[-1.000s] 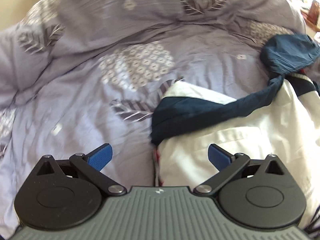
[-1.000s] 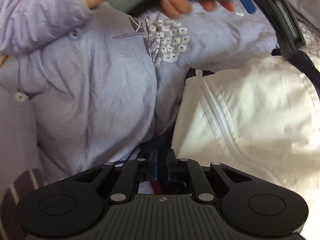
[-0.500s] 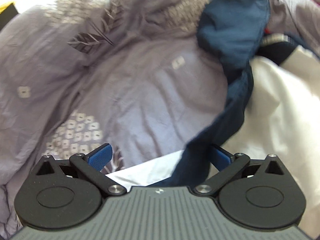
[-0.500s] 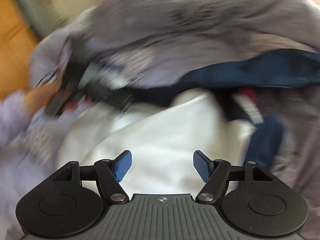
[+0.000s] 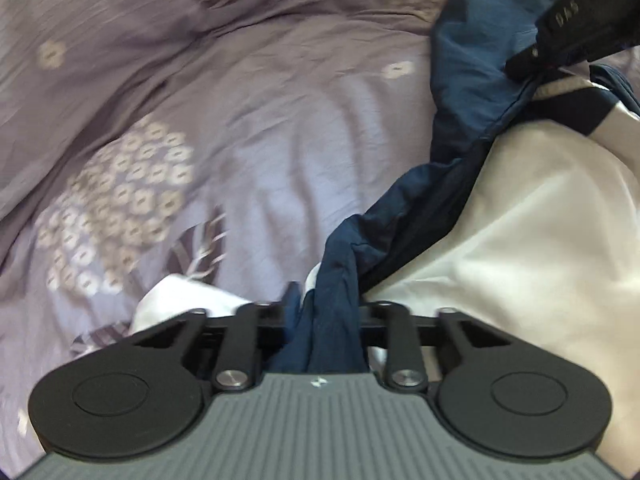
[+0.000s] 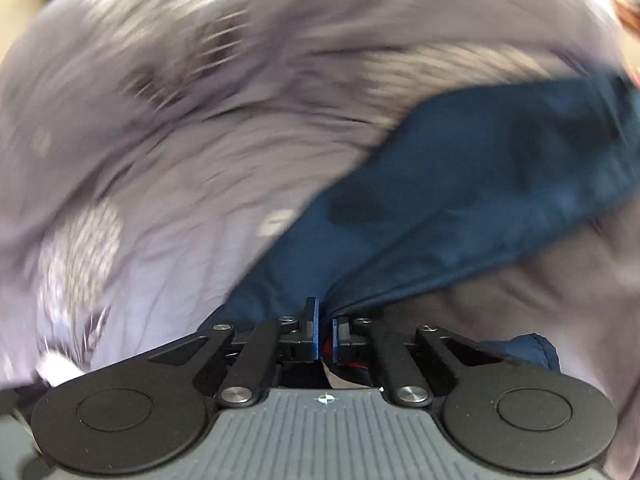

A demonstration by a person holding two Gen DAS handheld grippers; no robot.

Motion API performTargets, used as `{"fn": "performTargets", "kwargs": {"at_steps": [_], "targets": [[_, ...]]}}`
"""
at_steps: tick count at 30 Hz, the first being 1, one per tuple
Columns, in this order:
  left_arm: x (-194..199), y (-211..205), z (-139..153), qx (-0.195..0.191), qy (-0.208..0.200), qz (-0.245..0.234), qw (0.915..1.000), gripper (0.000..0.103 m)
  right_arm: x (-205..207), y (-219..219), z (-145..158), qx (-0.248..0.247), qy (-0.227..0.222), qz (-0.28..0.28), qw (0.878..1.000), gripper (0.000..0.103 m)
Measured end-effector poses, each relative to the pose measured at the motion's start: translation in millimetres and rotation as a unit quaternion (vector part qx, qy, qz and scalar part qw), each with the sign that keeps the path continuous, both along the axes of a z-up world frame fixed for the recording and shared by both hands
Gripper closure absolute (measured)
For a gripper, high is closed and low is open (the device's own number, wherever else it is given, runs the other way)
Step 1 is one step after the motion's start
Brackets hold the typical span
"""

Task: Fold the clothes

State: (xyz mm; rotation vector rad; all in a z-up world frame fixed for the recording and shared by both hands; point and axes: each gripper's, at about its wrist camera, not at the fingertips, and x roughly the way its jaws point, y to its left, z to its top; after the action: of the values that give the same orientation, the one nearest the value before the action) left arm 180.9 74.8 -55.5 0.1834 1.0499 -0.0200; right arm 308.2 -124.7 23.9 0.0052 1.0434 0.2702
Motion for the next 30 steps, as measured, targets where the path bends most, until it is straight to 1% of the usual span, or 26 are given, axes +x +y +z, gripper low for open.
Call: {"fn": "performTargets", "kwargs": {"at_steps": [2, 4, 5, 6, 7, 9, 10, 11, 12, 13, 14, 15, 16, 17, 18, 19, 20, 22, 25, 27, 29, 30], "targets": [[-12.8, 18.7, 5.8, 0.017, -0.011, 0.044, 0.9988, 0.092, -1.0, 45.6, 3.9, -0.011, -0.005, 0.062, 0.998, 0.096], [-29.6, 46.6, 11.0, 0.042, -0.027, 0.092, 0.9945, 0.093, -4.0, 104.9, 8.6, -0.002, -0.009, 0.128, 0.992, 0.097], [-39.5, 63.9, 12.6, 0.054, -0.03, 0.116, 0.9914, 0.093, -7.2, 135.6, 11.2, 0.005, -0.011, 0.162, 0.987, 0.097], [-50.7, 82.7, 14.0, 0.063, -0.026, 0.144, 0.9872, 0.093, -15.8, 169.7, 14.2, 0.017, -0.011, 0.199, 0.98, 0.096], [-71.6, 103.3, 17.9, 0.066, -0.018, 0.174, 0.9823, 0.093, -24.5, 203.8, 17.3, 0.029, -0.011, 0.236, 0.971, 0.096], [-130.7, 146.7, 31.5, 0.065, -0.001, 0.233, 0.9703, 0.094, -42.8, 270.7, 23.6, 0.054, -0.011, 0.31, 0.949, 0.095], [-160.0, 165.3, 38.3, 0.062, 0.005, 0.261, 0.9634, 0.093, -56.2, 297.3, 27.4, 0.064, -0.009, 0.344, 0.937, 0.089], [-183.9, 179.6, 44.2, 0.056, 0.009, 0.283, 0.9575, 0.093, -70.6, 318.2, 30.3, 0.067, -0.004, 0.367, 0.928, 0.082], [-199.0, 186.8, 49.2, 0.051, 0.01, 0.294, 0.9545, 0.093, -84.7, 336.5, 33.1, 0.068, -0.001, 0.387, 0.92, 0.064], [-208.5, 189.6, 53.6, 0.049, 0.008, 0.298, 0.9534, 0.088, -98.2, 343.6, 36.2, 0.064, -0.003, 0.397, 0.916, 0.042], [-218.1, 192.4, 58.0, 0.047, 0.006, 0.302, 0.9523, 0.082, -111.4, 341.7, 40.1, 0.053, -0.014, 0.411, 0.91, 0.034], [-223.5, 191.5, 62.7, 0.045, 0.001, 0.301, 0.9526, 0.081, -124.6, 339.9, 44.1, 0.043, -0.025, 0.424, 0.904, 0.031], [-225.4, 187.3, 67.6, 0.045, -0.005, 0.295, 0.9542, 0.078, -135.4, 333.0, 47.6, 0.032, -0.033, 0.434, 0.9, 0.031], [-227.2, 183.2, 72.6, 0.045, -0.012, 0.29, 0.9558, 0.069, -138.2, 310.0, 49.7, 0.021, -0.032, 0.43, 0.902, 0.03], [-228.1, 177.2, 77.2, 0.046, -0.02, 0.283, 0.9579, 0.063, -141.0, 286.9, 51.8, 0.011, -0.031, 0.426, 0.904, 0.03], [-227.3, 170.6, 80.6, 0.047, -0.028, 0.274, 0.9602, 0.054, -143.8, 263.8, 54.0, 0.0, -0.03, 0.423, 0.906, 0.029], [-225.9, 164.8, 83.1, 0.046, -0.035, 0.266, 0.9624, 0.049, -146.6, 240.7, 56.1, -0.011, -0.03, 0.419, 0.908, 0.027], [-220.8, 153.2, 82.8, 0.049, -0.042, 0.253, 0.9653, 0.048, -152.2, 191.9, 59.4, -0.033, -0.025, 0.409, 0.912, 0.026], [-213.5, 145.5, 75.7, 0.059, -0.04, 0.251, 0.9653, 0.048, -161.3, 92.4, 52.2, -0.074, 0.014, 0.373, 0.925, 0.025], [-210.1, 144.1, 70.3, 0.065, -0.034, 0.255, 0.9641, 0.047, -173.2, 53.8, 35.9, -0.074, 0.065, 0.348, 0.932, 0.021], [-207.7, 142.1, 66.7, 0.07, -0.029, 0.26, 0.9627, 0.047, -184.5, 19.6, 19.2, -0.067, 0.114, 0.323, 0.937, 0.021], [-207.1, 140.8, 65.2, 0.073, -0.028, 0.262, 0.962, 0.047, -187.6, 19.3, 9.6, -0.043, 0.133, 0.313, 0.939, 0.021]]}}
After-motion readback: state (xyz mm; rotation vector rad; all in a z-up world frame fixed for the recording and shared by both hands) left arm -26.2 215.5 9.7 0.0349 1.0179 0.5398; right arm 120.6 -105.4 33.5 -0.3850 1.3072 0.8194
